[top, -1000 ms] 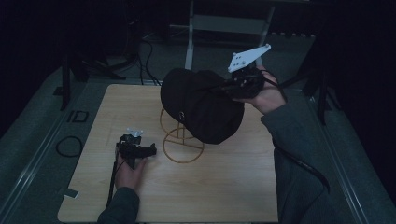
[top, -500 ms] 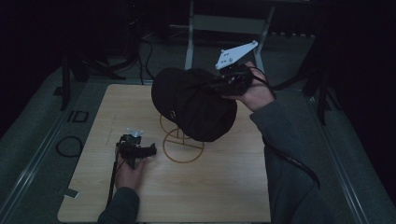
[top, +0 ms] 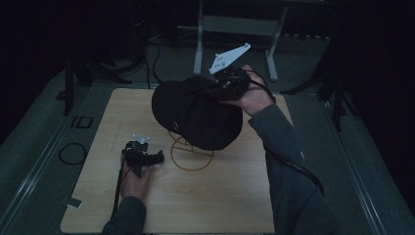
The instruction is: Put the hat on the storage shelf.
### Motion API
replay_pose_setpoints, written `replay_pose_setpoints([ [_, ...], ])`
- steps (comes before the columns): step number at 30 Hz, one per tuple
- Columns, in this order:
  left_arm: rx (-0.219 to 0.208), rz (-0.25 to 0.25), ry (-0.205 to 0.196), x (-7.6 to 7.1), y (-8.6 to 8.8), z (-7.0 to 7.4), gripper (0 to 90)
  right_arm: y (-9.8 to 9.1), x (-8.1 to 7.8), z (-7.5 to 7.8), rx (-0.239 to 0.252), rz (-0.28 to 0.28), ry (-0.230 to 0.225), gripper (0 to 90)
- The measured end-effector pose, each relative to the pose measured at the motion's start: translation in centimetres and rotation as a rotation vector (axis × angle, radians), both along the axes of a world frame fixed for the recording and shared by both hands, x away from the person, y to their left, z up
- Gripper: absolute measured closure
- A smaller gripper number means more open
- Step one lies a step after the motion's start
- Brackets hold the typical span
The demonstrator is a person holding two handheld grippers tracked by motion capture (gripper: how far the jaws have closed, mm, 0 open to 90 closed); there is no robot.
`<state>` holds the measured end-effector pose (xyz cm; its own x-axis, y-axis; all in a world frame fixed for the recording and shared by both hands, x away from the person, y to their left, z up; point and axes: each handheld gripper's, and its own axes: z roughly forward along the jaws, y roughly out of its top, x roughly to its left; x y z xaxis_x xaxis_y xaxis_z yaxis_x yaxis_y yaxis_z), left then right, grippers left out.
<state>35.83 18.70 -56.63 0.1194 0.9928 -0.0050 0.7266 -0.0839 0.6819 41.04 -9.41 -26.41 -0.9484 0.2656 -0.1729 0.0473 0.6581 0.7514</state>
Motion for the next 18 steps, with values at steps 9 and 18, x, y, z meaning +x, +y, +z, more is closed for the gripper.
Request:
replay_pose_setpoints([
  [9, 0.000, -0.001, 0.000, 0.0, 0.0, 0.0, 2.5, 0.9, 0.5, -0.9, 0.002, -0.004, 0.018, 84.1],
  [18, 0.000, 0.000, 0.000, 0.0, 0.0, 0.0, 2.5, 1.8, 0.9, -1.5, -0.004, -0.011, 0.036, 83.8],
])
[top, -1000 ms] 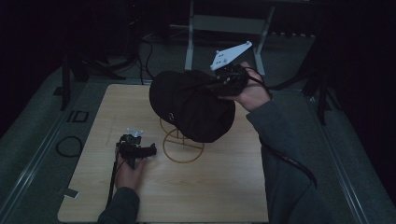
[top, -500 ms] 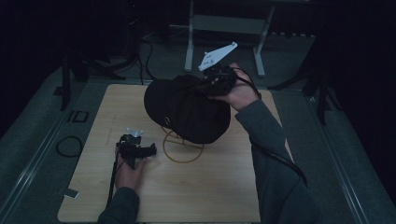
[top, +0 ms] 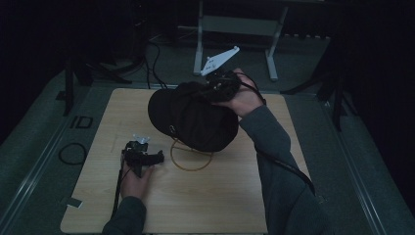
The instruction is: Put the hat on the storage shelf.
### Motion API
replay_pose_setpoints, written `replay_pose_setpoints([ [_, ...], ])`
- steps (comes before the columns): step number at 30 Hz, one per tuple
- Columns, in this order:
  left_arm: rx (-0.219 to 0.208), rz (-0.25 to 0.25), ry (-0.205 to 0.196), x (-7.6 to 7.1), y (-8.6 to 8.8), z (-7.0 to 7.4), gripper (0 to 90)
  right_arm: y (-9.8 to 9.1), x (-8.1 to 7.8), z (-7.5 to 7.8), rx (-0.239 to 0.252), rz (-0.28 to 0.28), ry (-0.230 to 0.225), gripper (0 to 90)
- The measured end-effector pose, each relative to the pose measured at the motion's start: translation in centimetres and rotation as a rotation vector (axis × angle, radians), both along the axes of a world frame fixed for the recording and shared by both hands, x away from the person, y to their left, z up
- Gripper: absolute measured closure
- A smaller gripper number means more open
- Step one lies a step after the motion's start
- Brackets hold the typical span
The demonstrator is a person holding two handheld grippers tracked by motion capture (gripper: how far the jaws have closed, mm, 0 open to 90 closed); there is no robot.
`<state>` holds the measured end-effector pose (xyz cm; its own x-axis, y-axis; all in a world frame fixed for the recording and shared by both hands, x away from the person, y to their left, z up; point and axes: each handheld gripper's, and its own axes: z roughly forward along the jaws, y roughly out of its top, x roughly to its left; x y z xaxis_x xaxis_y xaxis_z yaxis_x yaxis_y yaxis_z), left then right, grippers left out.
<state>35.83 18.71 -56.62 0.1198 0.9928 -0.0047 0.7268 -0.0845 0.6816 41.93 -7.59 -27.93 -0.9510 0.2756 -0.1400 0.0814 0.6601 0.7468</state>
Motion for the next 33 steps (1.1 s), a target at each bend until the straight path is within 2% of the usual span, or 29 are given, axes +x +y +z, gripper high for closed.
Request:
replay_pose_setpoints([
  [6, 0.001, -0.001, 0.002, 0.0, 0.0, 0.0, 2.5, 0.5, 0.1, -0.2, -0.003, -0.002, 0.001, 83.2],
  [18, -0.002, 0.002, -0.001, 0.0, 0.0, 0.0, 2.5, 2.7, -0.1, -1.0, -0.073, 0.012, -0.010, 79.8],
  [21, -0.002, 0.003, -0.002, 0.0, 0.0, 0.0, 2.5, 3.3, -0.1, -1.2, -0.081, 0.007, -0.018, 73.7],
  [22, -0.004, 0.005, -0.003, 0.0, 0.0, 0.0, 2.5, 3.5, 0.0, -1.4, -0.082, -0.002, -0.018, 69.1],
  [26, -0.004, 0.005, -0.003, 0.0, 0.0, 0.0, 2.5, 3.9, 0.2, -1.9, -0.108, -0.032, -0.024, 61.6],
  [31, -0.004, 0.008, -0.006, 0.0, 0.0, 0.0, 2.5, 3.8, 0.6, -2.1, -0.101, -0.051, -0.015, 57.8],
  [33, -0.005, 0.008, -0.006, 0.0, 0.0, 0.0, 2.5, 3.7, 0.6, -2.1, -0.093, -0.073, -0.027, 56.4],
])
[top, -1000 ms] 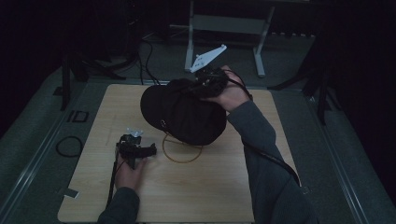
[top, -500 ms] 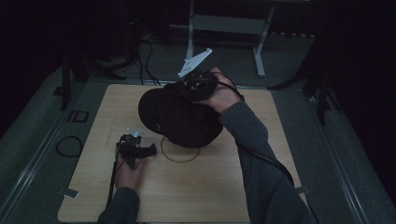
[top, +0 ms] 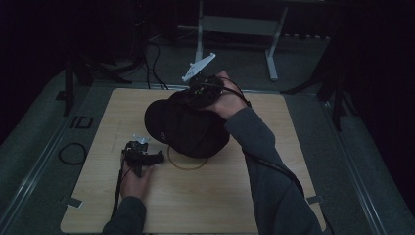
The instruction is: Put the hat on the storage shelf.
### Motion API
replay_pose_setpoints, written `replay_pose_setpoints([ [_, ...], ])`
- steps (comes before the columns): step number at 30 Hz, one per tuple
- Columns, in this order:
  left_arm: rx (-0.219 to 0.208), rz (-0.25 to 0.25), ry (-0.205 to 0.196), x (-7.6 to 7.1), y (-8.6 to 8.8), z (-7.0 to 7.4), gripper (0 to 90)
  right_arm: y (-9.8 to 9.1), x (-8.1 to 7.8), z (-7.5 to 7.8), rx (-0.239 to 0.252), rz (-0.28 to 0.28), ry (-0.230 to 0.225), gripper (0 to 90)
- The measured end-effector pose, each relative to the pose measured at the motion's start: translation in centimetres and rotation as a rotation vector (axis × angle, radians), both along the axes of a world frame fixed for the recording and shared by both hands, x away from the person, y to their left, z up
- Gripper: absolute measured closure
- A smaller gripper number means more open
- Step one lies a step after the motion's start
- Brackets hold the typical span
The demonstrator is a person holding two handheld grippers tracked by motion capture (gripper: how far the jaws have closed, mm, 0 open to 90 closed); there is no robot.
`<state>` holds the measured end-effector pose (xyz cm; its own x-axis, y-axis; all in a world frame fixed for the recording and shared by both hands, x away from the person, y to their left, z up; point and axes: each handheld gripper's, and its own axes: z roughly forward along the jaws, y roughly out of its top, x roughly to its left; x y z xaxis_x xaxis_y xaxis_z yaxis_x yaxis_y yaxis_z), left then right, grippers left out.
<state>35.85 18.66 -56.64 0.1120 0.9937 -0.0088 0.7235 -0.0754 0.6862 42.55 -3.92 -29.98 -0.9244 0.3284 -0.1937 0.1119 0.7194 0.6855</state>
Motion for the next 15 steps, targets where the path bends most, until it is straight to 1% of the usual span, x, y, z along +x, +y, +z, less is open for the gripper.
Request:
replay_pose_setpoints([
  [2, 0.001, 0.000, -0.001, 0.0, 0.0, 0.0, 2.5, -0.2, 0.0, 0.4, 0.038, -0.025, -0.005, 56.6],
  [3, 0.000, 0.000, -0.001, 0.0, 0.0, 0.0, 2.5, -0.3, 0.0, 0.6, 0.065, -0.032, 0.002, 57.1],
  [4, 0.001, 0.000, -0.001, 0.0, 0.0, 0.0, 2.5, -0.3, 0.0, 0.7, 0.070, -0.029, 0.007, 57.0],
  [6, 0.000, 0.001, -0.001, 0.0, 0.0, 0.0, 2.5, -0.2, -0.1, 0.8, 0.042, -0.015, -0.002, 56.9],
  [7, 0.001, 0.001, -0.001, 0.0, 0.0, 0.0, 2.5, -0.2, -0.2, 0.7, 0.036, -0.012, 0.001, 56.8],
  [9, 0.001, 0.001, -0.001, 0.0, 0.0, 0.0, 2.5, -0.3, -0.1, 0.5, 0.039, -0.009, 0.003, 56.3],
  [15, 0.000, 0.002, -0.001, 0.0, 0.0, 0.0, 2.5, -1.2, 0.2, -0.1, 0.054, -0.019, 0.037, 54.7],
])
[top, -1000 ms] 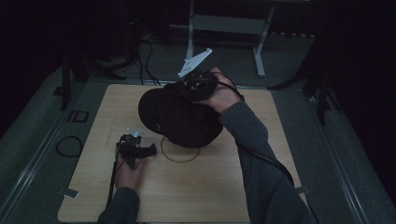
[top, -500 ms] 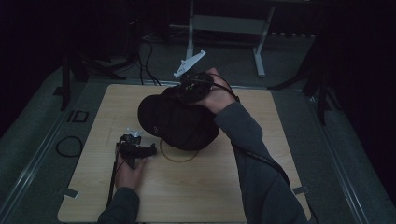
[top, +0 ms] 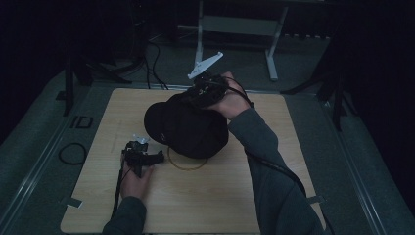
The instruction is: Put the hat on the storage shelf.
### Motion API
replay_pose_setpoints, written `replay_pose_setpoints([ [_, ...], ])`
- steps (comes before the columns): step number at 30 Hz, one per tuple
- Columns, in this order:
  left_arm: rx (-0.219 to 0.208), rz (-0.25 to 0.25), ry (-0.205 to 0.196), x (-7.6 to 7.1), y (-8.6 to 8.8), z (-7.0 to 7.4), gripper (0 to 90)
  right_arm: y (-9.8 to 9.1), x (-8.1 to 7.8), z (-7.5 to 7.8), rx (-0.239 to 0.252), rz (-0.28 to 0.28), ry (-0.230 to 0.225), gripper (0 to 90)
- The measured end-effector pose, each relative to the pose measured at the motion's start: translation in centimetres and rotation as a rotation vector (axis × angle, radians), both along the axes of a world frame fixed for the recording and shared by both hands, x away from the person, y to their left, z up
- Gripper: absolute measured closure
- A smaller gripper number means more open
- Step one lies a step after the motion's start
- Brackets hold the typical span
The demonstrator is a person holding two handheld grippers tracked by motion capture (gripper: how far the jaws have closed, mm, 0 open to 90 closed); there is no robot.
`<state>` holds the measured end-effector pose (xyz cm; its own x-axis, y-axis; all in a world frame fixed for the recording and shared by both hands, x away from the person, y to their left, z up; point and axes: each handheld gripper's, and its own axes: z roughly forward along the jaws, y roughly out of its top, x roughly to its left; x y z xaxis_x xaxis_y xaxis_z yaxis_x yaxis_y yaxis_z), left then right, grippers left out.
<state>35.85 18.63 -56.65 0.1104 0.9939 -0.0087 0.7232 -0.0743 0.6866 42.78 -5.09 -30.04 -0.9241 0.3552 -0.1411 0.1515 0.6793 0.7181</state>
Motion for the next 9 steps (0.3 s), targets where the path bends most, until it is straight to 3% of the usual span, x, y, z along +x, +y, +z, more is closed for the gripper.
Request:
replay_pose_setpoints([
  [9, 0.001, 0.000, 0.000, 0.0, 0.0, 0.0, 2.5, -1.7, -0.2, 0.1, 0.034, 0.007, 0.020, 52.0],
])
